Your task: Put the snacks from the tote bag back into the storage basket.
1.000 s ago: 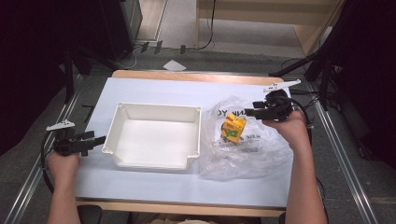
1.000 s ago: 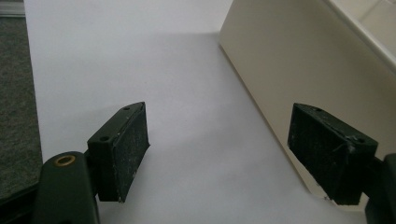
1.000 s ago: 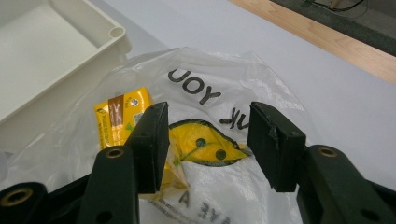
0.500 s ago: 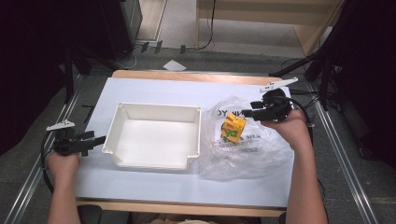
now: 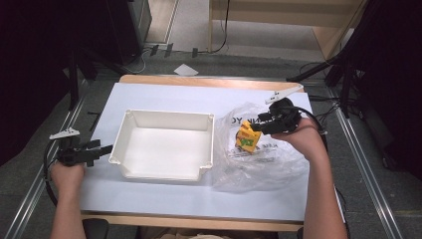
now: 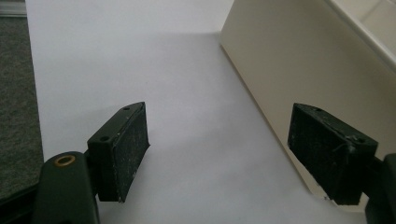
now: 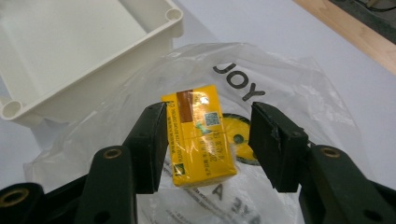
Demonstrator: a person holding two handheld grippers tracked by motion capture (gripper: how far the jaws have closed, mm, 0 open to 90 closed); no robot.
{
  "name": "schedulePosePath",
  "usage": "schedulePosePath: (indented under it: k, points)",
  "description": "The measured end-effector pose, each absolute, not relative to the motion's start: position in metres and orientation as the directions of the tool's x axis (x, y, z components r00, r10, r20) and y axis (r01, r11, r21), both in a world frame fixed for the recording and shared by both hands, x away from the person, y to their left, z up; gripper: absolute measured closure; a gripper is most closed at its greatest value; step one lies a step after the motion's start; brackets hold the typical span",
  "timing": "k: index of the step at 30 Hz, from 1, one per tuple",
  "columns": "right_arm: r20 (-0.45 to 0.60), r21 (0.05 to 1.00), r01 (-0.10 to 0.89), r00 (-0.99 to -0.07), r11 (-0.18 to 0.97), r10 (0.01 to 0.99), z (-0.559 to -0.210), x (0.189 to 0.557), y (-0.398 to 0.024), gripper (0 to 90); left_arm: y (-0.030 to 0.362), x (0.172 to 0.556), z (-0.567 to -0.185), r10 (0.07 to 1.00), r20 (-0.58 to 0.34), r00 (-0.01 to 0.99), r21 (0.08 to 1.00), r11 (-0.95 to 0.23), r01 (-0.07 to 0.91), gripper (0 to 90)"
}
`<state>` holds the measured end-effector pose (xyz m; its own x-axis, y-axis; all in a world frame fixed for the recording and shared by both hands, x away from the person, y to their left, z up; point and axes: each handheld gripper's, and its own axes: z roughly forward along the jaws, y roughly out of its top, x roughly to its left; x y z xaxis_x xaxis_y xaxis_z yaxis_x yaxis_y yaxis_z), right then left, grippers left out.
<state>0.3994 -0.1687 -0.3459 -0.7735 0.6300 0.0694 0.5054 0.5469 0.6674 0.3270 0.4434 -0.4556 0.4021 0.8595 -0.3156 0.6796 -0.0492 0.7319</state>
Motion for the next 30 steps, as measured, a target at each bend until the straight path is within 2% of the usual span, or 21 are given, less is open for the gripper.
schedulePosePath:
  k: [9,30]
  points:
    - [0.059,0.637,0.484,-0.806,0.6,0.588,-0.358,0.403,-0.153,46.8,0.443,0.327,-0.456,0.86,-0.315,0.402,0.732,-0.049,0.679,21.5]
    - [0.073,0.556,0.529,-0.8,0.642,0.596,-0.389,0.418,-0.14,45.2,0.443,0.327,-0.456,0.86,-0.316,0.401,0.731,-0.049,0.68,21.6]
